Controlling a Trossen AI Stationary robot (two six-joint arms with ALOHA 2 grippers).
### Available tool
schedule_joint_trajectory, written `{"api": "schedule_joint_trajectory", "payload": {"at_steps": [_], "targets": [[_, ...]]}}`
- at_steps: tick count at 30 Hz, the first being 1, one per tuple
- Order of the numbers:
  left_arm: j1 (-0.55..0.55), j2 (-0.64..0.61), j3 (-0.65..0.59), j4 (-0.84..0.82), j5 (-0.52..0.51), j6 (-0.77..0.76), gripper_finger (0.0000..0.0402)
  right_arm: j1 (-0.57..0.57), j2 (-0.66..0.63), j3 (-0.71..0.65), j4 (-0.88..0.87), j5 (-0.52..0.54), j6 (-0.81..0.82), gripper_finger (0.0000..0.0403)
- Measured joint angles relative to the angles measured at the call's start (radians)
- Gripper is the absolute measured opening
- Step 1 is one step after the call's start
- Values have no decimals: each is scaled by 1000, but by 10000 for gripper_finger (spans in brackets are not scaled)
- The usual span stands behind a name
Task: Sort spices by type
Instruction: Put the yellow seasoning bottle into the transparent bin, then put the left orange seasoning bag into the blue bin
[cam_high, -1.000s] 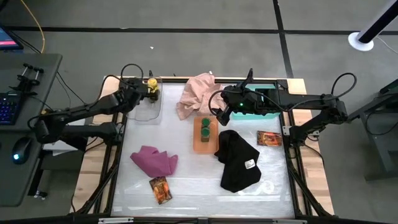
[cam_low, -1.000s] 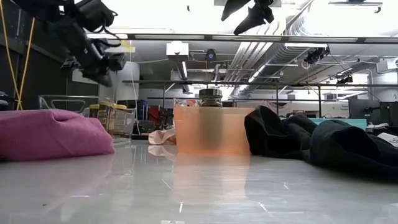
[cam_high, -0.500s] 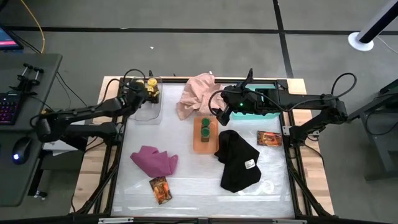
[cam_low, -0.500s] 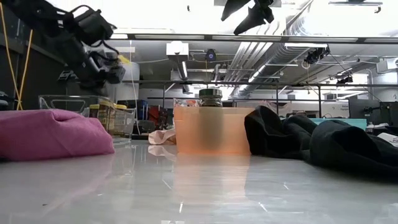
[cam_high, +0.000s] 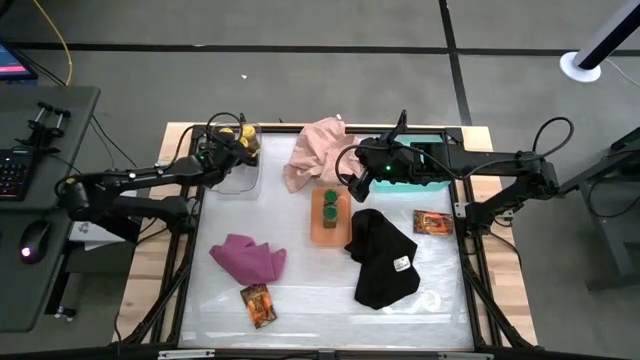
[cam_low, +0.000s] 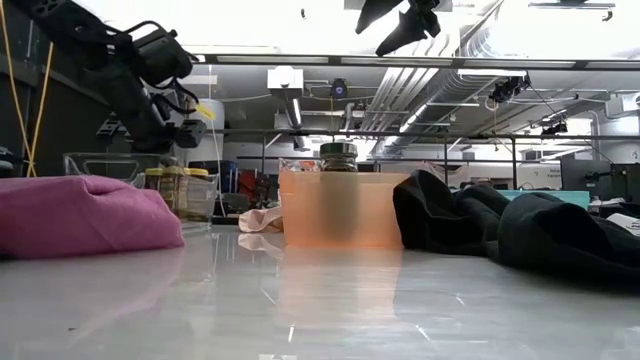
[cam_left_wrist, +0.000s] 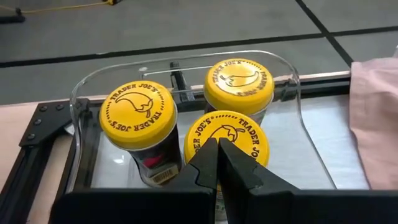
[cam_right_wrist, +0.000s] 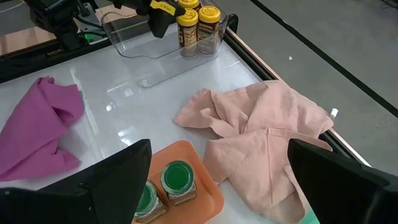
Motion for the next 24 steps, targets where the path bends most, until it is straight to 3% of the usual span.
{"api": "schedule_joint_trajectory", "payload": {"at_steps": [7, 17, 24], "targets": [[0, -12, 26, -23, 5, 13, 0, 0, 0, 0, -3, 0, 0, 373], [43, -77, 190, -39, 0, 209, 0, 0, 0, 0, -6, 0, -18, 373], [63, -86, 218, -176, 40, 187, 0, 0, 0, 0, -7, 0, -18, 373]]}}
